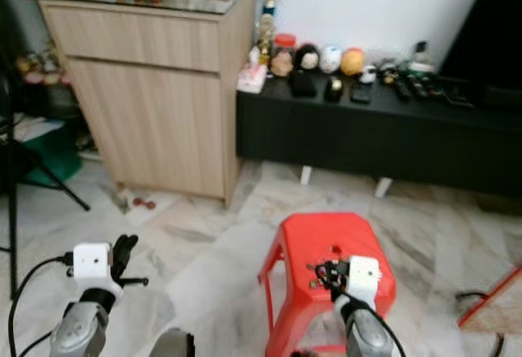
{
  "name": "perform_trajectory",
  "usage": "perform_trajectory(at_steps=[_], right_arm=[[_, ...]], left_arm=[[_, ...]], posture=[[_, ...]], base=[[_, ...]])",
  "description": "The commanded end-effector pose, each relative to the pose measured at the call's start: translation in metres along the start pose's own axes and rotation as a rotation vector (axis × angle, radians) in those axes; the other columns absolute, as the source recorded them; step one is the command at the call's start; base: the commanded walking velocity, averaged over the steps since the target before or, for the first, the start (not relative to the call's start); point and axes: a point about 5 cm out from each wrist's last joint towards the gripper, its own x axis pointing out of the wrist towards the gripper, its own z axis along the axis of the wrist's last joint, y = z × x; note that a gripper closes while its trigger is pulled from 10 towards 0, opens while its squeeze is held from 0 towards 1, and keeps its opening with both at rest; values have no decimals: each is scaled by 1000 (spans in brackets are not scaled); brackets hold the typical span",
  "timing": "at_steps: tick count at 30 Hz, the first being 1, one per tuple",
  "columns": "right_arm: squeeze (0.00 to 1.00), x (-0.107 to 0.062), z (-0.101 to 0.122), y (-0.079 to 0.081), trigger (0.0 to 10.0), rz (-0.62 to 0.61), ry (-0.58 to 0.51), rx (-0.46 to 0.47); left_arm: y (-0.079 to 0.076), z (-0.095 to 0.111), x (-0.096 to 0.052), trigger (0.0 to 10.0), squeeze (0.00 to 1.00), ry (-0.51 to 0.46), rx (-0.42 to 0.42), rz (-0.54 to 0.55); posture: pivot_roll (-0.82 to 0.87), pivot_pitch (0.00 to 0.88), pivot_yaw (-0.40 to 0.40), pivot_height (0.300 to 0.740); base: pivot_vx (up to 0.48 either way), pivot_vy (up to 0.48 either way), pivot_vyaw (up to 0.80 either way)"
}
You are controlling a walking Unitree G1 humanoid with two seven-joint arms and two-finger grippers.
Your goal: Hang keys on a hook
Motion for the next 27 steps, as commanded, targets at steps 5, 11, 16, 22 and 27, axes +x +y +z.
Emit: perform_trajectory(at_steps=[5, 11, 16, 22, 27], right_arm=[[0, 6, 4, 9, 10000, 29, 24, 5], [0, 5, -2, 9, 10000, 2, 54, 22], [0, 5, -2, 11, 10000, -1, 52, 36], [0, 4, -4, 7, 10000, -12, 61, 37], [0, 4, -5, 7, 10000, -14, 66, 35]], left_arm=[[5, -9, -5, 10000, 0, 54, 4, 11], [5, -6, -2, 10000, 0, 48, 14, -11], [4, -6, 0, 10000, 0, 57, 28, -14], [1, -7, 2, 10000, 0, 57, 19, -21], [1, -6, 3, 10000, 0, 58, 17, -24]], posture=[[215, 0, -91, 641], [213, 0, -72, 641], [205, 0, -67, 641], [204, 0, -67, 641], [201, 0, -67, 641]], base=[[0, 0, 0], [0, 0, 0], [58, 0, 0], [300, 0, 0], [316, 0, 0]])
